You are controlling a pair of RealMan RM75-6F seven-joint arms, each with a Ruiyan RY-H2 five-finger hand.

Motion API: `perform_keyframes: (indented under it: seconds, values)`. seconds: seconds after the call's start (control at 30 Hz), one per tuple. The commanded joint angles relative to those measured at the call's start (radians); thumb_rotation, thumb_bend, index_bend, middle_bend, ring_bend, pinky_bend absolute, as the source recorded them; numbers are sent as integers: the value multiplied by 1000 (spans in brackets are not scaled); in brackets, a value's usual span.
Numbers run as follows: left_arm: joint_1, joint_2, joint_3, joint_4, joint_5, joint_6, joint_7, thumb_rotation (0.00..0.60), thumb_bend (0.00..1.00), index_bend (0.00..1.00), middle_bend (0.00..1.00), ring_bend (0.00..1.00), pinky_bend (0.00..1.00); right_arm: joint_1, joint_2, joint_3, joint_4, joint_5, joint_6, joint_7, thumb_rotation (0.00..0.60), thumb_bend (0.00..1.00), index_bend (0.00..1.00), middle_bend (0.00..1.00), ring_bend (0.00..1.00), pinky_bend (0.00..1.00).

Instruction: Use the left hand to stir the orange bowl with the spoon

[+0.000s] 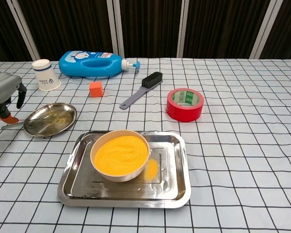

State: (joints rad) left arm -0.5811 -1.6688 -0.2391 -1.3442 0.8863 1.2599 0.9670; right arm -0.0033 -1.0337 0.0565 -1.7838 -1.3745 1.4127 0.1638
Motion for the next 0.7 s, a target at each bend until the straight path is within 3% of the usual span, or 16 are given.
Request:
perform_keyframes:
  seconds: [0.03,0.17,0.27,0.33,0.4,0.5,0.6,0.7]
  values:
    - [12,28,-4,-38,24,21,-48,600,280,503,991,946,988,0,0,0,1,0,0,1,600,202,0,0,0,0]
    - [55,96,11,-132,106,73,-158,600,256,436,903,869,908,0,1,0,3,0,-1,2,600,202,0,0,0,0]
    - [107,158,47,-211,180,120,-248,600,235,319,684,685,745,0,1,-1,5,-1,-1,2,600,202,0,0,0,0]
    - [158,217,93,-273,247,160,-319,600,215,182,447,493,560,0,2,-1,6,0,-3,2,600,203,0,0,0,0]
    - [205,270,142,-319,306,193,-372,600,190,96,282,330,423,1,3,-3,6,0,-6,1,600,202,0,0,0,0]
    - [282,359,216,-395,363,242,-443,600,144,16,101,120,258,1,7,-8,3,-4,-12,-2,600,202,0,0,0,0]
    - [334,443,263,-470,396,262,-510,600,123,0,11,37,120,1,4,-8,10,-23,3,-14,600,202,0,0,0,0]
    - [377,496,295,-491,453,301,-576,600,122,0,0,9,77,-2,-6,-6,26,-45,29,-30,600,202,0,0,0,0]
